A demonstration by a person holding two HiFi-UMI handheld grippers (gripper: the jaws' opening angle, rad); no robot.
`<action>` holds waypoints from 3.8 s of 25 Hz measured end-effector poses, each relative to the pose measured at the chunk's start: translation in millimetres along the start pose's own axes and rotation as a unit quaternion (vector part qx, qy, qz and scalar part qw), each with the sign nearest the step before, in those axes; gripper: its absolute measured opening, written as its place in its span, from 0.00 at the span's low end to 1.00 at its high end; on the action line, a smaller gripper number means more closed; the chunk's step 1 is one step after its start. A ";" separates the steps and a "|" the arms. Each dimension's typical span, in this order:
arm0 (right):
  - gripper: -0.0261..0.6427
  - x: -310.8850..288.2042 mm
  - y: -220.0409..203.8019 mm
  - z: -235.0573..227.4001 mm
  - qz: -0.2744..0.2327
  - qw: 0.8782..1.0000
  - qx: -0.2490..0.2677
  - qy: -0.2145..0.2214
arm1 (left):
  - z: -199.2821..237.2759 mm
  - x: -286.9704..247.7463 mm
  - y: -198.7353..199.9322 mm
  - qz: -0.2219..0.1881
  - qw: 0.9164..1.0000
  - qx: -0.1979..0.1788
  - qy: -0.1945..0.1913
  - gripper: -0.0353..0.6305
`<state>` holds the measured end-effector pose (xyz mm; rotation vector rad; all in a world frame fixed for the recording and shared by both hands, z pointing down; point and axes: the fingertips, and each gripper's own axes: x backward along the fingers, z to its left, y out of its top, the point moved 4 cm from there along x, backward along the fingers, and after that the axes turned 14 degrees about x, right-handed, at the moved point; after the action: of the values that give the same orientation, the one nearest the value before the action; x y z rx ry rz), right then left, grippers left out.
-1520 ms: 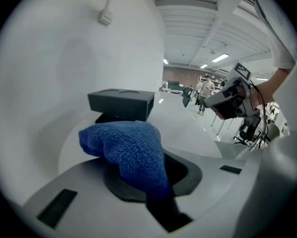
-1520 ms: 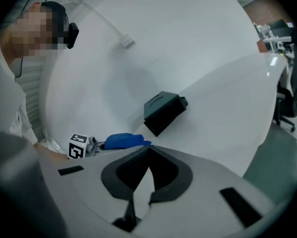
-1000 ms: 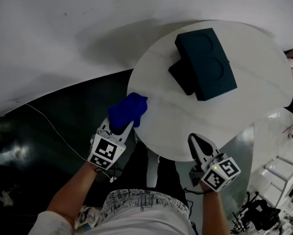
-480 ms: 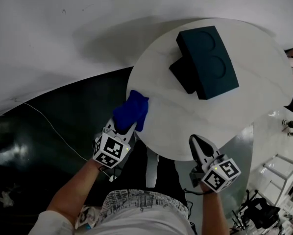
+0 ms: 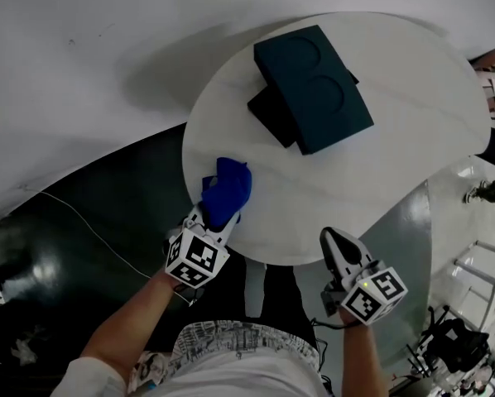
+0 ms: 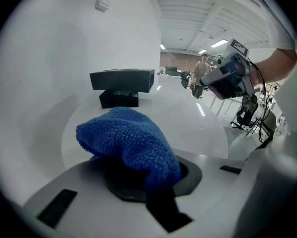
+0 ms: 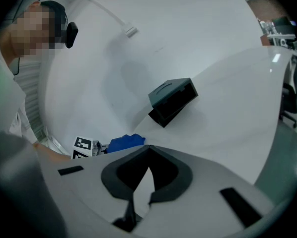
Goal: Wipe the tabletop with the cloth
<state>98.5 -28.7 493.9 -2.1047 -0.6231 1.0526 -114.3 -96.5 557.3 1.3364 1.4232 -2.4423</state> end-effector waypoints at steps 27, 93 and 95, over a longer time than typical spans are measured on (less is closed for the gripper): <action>0.05 148.2 -42.2 -107.9 -0.064 0.989 -0.077 -0.109 | -205.0 -137.1 72.9 0.033 0.980 -0.115 -0.159 0.17; 0.05 -7.8 -19.0 10.9 0.001 1.000 -0.006 0.011 | -36.7 20.6 -37.9 0.015 1.000 0.004 -0.023 0.16; 0.05 2.3 -20.5 0.8 -0.004 1.000 -0.012 0.005 | -50.5 10.3 -32.6 0.016 0.999 -0.001 -0.032 0.16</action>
<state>96.8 -13.7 507.9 -2.1242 -0.6425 1.0342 -100.5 -37.2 562.2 1.2580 1.3789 -2.4401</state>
